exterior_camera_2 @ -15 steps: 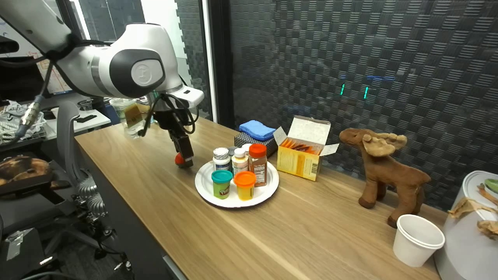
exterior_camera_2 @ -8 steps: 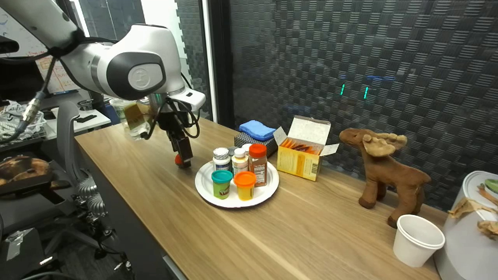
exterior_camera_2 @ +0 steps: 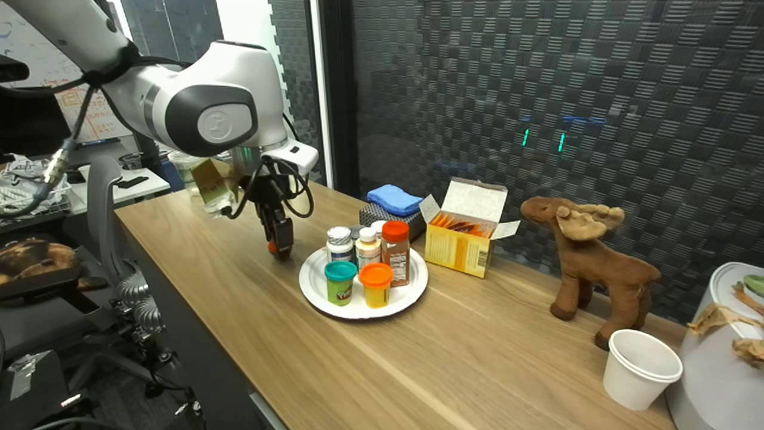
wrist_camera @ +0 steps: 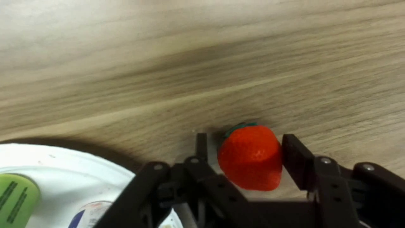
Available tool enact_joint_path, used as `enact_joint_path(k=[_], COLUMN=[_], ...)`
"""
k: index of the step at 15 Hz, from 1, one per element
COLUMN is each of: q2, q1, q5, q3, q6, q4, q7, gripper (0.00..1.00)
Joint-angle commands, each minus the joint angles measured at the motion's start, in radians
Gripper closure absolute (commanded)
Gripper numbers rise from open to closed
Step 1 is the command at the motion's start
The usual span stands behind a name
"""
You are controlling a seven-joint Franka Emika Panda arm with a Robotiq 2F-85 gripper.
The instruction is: Put all the bottles and the orange plushie surrounding the white plate, on the white plate
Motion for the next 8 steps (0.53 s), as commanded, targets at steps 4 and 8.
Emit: enact_joint_path(k=[4,8], q2=[0.022,0.0], q1=[-0.008,-0.003], q5=[0.025,0.011], q3=[0.016,0.003], q6=[-0.012,0.003], q4=[0.038,0.021], q7=[-0.039,-0.014], gripper=[0.74,0.74])
